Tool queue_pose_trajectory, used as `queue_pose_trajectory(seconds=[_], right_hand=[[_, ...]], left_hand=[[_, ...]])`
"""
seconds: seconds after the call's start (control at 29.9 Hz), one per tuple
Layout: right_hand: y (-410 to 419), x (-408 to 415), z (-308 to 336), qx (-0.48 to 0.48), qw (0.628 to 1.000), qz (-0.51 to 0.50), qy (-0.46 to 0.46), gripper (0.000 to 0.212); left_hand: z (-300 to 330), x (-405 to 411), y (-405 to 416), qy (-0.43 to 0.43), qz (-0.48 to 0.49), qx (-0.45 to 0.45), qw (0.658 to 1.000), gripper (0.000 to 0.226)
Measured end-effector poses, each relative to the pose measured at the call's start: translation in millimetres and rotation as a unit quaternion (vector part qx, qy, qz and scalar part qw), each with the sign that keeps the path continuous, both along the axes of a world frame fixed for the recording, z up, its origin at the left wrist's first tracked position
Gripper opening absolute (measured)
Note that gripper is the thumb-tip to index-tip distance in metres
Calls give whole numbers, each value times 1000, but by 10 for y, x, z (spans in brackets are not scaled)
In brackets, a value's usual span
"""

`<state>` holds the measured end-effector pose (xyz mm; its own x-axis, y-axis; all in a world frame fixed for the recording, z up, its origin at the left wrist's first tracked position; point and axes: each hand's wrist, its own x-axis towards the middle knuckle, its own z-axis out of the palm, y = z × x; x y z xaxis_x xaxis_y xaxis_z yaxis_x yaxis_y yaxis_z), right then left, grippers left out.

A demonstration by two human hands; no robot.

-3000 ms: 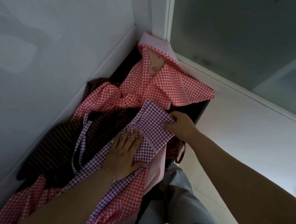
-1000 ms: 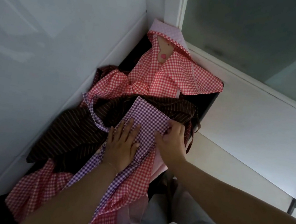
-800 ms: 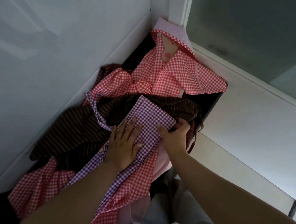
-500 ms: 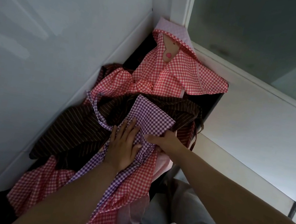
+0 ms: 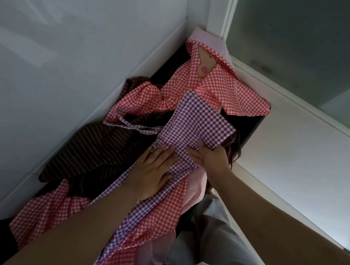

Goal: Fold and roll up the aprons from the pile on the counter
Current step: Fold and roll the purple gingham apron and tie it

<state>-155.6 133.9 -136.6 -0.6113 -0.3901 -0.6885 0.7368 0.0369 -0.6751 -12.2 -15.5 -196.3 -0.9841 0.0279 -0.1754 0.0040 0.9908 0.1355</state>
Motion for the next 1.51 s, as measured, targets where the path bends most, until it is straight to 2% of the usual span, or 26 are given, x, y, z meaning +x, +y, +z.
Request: queue_pose_trajectory(seconds=[0.07,0.1,0.17,0.23,0.27,0.3,0.33,0.4,0.44,0.5,0.54,0.57,0.64,0.74,0.77,0.8,0.94,0.97,1.0,1.07,1.1,1.14,1.21,1.31,1.37,1.51], right_hand=[[16,66,34,69,988,69,116,19],[26,117,28,97,974,100,176,20],[61,232,-28,94,938,157,295,36],[98,326,-192,68,864,236,439,50],[124,378,-303,64,830,273,483,54],[147,425,-382,70,814,296,495,57],[165,473,-453,75,813,304,491,59],[192,531,-576,93,809,312,490,61],[195,546,-634,112,796,327,497,61],[198,538,-715,159,755,362,523,63],[188,533,-735,177,734,376,537,63],[178,535,-736,189,717,389,548,62],[172,557,-716,202,694,408,558,59],[188,576,-716,224,653,446,570,64],[189,583,-724,235,635,464,571,67],[186,596,-741,249,614,485,571,70],[187,637,-743,285,544,546,570,84],[193,638,-730,288,531,553,574,85],[195,635,-732,291,520,558,577,85],[189,637,-727,297,511,559,581,86],[181,647,-728,302,511,558,580,87],[168,664,-729,307,511,553,582,88],[135,694,-715,315,510,542,589,88],[108,702,-633,318,509,554,576,87],[143,703,-565,314,508,541,592,79],[252,787,-395,298,529,405,683,45]], left_hand=[[68,-120,30,-26,33,27,999,56],[140,-195,64,-26,59,39,997,54],[258,-290,123,-21,118,36,992,48],[300,-296,114,-36,171,45,984,48],[295,-265,103,-56,233,88,967,51],[306,-219,78,-103,316,158,930,54],[313,-165,43,-124,402,225,879,56],[306,-19,-43,-78,511,293,805,57],[344,62,-82,-49,508,300,806,55],[374,214,-125,-53,414,309,855,48],[352,295,-166,-60,383,328,862,43],[358,358,-201,-68,396,374,836,35],[414,417,-255,-62,469,493,730,29],[498,372,-329,-62,564,601,563,54],[502,360,-344,-65,577,617,531,58],[530,354,-343,-74,572,627,524,58],[514,408,-296,-100,531,569,620,79],[515,409,-255,-89,519,539,657,80],[502,415,-198,-63,501,476,720,75],[497,446,-65,39,416,260,871,58],[496,453,25,95,331,170,923,52],[461,471,97,125,244,119,954,50],[353,508,211,71,130,78,986,64],[167,582,214,-70,114,51,990,81],[83,621,191,-73,102,45,991,78],[73,641,189,-91,94,12,991,75]])
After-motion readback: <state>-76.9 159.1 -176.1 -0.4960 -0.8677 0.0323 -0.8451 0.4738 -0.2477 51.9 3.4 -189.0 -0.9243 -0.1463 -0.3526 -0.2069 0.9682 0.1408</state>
